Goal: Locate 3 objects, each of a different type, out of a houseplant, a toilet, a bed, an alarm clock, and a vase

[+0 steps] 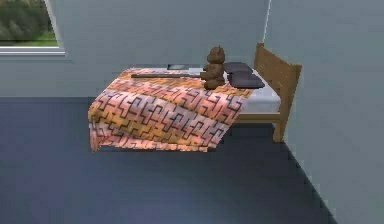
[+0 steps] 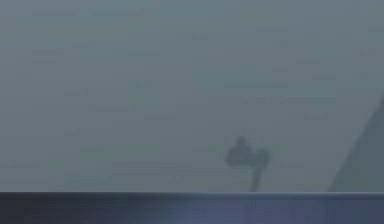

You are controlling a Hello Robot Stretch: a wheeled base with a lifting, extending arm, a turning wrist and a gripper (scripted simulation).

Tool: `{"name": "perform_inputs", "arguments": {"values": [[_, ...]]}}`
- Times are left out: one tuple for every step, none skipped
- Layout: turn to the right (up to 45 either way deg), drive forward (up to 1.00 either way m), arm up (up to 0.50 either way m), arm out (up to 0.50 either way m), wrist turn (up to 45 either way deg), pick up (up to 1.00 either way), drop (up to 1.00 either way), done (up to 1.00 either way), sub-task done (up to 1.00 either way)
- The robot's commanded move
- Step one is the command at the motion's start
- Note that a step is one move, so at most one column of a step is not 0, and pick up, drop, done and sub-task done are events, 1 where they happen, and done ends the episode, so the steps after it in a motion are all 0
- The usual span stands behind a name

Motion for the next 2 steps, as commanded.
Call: {"name": "perform_inputs", "arguments": {"values": [[-15.0, 0.00, 0.00, 0.00, 0.0, 0.00, 0.00, 0.00, 0.00], [0.0, 1.00, 0.00, 0.00, 0.0, 0.00, 0.00, 0.00, 0.00]]}}
